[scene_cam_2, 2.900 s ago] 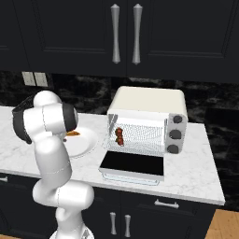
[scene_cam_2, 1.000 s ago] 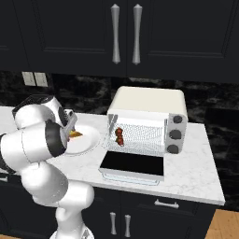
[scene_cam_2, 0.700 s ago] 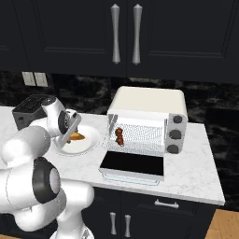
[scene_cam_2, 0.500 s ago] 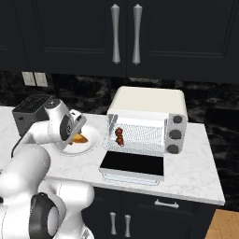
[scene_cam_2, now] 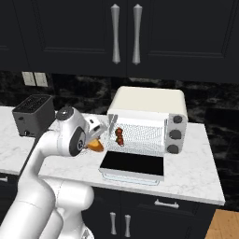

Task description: Pick up the kebab skewer and baguette bread, and place them inside the toaster oven. Close the toaster oven door and start by setting the timer.

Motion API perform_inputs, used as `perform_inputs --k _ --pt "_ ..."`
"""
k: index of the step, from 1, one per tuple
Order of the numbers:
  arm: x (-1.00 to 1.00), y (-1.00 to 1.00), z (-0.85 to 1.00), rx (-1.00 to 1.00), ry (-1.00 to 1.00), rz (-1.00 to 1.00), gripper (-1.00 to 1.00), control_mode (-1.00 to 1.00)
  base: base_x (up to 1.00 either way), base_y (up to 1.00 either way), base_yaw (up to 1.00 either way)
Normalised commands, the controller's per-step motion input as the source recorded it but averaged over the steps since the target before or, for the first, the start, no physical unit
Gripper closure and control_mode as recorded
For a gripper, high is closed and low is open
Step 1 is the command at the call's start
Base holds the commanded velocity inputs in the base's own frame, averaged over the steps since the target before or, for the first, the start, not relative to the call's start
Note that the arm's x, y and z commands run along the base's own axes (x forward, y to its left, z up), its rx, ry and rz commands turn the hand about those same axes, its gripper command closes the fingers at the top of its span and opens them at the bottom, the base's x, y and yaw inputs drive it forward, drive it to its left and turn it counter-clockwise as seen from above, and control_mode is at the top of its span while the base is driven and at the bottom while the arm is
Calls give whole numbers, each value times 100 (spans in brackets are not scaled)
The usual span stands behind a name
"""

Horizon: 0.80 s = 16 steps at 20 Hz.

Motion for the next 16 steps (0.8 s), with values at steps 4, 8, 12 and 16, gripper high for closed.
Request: perform_inputs --k 4,8,12,16 --pt "7 -96 51 9 0 -40 100 -100 0 0 0" --pt "25 -97 48 9 0 -32 100 -100 0 0 0" --pt "23 -98 28 12 4 -28 100 -100 0 0 0" --pt "31 -64 29 20 1 -21 100 -100 0 0 0"
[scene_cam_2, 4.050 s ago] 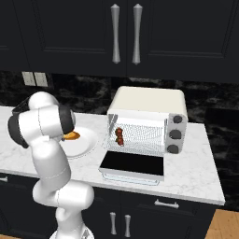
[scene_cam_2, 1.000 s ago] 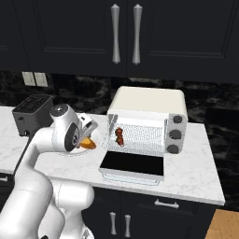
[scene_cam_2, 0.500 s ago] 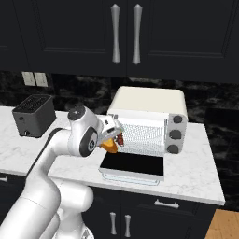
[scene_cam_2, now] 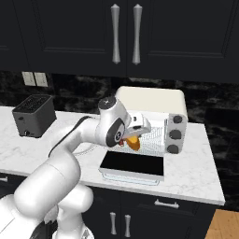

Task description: Pick up the kebab skewer and baguette bread, and place them inside the toaster oven. Close the toaster oven door and start by setting the timer.

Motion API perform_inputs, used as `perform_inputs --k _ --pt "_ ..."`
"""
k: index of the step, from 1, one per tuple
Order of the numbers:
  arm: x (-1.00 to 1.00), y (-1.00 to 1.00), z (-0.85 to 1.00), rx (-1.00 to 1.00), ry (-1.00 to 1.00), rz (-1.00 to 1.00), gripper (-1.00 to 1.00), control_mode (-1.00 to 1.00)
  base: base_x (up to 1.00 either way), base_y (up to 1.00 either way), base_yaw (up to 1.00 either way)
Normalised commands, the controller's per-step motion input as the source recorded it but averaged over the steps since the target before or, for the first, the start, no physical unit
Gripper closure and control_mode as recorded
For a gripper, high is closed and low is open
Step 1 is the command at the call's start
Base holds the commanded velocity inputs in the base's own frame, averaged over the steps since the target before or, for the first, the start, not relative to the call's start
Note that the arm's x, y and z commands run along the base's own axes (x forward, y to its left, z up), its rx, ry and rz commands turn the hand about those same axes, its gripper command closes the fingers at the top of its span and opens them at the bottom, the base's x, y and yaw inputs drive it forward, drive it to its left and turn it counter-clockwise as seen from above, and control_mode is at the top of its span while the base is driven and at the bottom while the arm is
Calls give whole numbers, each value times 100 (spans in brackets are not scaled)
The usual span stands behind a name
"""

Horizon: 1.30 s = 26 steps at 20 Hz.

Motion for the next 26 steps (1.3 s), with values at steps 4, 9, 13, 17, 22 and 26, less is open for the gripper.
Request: perform_inputs --k 4,9,13,17,22,26 --pt "11 -40 0 18 0 -15 100 -100 0 0 0" --pt "27 -14 -7 19 0 -8 100 -100 0 0 0" --pt "1 0 -30 11 -3 -3 100 -100 0 0 0" --pt "20 -2 -26 4 0 -4 100 -100 0 0 0" --pt "32 -5 -25 0 0 -3 100 -100 0 0 0" --pt "11 0 -31 0 0 -1 100 -100 0 0 0"
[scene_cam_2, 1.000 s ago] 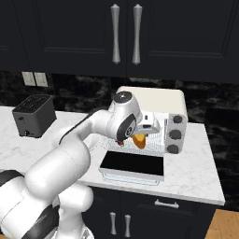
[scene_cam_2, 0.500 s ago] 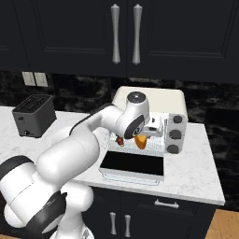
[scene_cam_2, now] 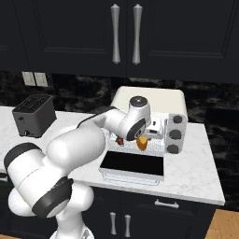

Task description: Pick up the kebab skewer and baguette bread, and place them inside the toaster oven. Close the toaster oven door and start by setting the timer.

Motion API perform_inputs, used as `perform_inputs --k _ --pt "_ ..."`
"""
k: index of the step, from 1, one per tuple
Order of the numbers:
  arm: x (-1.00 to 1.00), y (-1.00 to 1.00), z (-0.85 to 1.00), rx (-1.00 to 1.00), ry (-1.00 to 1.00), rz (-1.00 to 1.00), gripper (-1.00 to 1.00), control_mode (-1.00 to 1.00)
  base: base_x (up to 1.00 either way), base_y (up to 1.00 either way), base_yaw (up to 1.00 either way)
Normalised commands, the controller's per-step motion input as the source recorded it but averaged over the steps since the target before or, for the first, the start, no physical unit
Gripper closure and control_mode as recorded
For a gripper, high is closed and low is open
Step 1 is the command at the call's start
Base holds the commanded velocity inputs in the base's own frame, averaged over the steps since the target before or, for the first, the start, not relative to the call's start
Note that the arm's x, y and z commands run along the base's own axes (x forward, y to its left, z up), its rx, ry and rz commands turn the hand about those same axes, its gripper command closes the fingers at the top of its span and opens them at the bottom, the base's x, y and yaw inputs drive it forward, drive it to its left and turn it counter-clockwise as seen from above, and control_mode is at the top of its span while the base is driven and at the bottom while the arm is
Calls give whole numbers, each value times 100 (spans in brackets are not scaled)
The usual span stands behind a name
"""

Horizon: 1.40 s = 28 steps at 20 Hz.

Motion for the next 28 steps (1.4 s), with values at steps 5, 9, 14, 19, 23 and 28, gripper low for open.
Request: perform_inputs --k 5,9,14,19,23,28 --pt "8 -4 -29 0 0 0 100 -100 0 0 0" --pt "4 -8 -20 0 0 0 100 -100 0 0 0" --pt "-5 -5 -29 0 0 0 -100 -100 0 0 0" --pt "-9 0 -25 0 0 -1 -100 -100 0 0 0" --pt "0 0 -4 0 0 0 -100 -100 0 0 0" --pt "0 0 0 0 0 -1 -100 -100 0 0 0"
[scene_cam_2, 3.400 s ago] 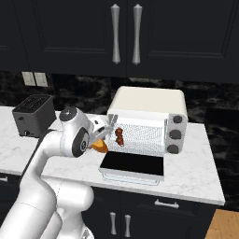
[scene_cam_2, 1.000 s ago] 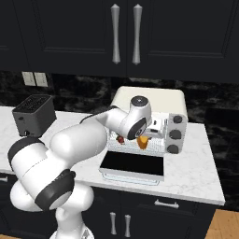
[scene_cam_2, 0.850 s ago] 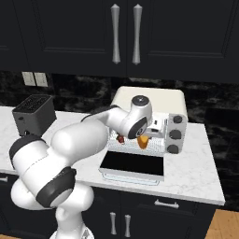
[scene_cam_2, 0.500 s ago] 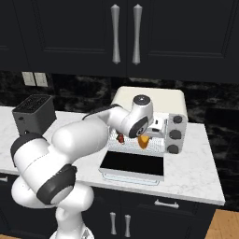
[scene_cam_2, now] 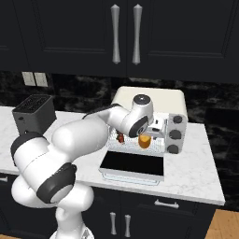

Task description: Pick up the kebab skewer and baguette bread, and place them inside the toaster oven. Close the toaster oven door and start by setting the timer.

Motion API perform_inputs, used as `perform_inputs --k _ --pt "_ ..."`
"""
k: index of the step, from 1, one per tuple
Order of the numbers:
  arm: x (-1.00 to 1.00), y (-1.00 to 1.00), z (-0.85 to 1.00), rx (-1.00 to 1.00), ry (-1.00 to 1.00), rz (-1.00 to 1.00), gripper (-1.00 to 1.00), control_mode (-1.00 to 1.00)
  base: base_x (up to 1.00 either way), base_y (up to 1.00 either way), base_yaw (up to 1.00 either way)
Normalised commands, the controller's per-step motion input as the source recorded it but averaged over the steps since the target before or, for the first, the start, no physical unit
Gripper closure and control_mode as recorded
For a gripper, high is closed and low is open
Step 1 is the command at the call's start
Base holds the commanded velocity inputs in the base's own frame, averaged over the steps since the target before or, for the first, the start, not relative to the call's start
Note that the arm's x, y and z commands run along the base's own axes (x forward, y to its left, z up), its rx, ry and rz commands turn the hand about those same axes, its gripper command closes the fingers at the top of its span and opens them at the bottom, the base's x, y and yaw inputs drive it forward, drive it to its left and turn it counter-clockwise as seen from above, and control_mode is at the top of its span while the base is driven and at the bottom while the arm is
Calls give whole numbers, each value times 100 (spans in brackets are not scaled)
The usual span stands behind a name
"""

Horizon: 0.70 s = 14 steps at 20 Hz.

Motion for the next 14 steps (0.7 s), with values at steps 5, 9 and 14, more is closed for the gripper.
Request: perform_inputs --k 5,9,14 --pt "0 0 4 0 0 0 -100 -100 0 0 0" --pt "-54 -9 33 0 0 -5 -100 -100 0 0 0" --pt "-96 5 3 1 0 -22 -100 -100 0 0 0"
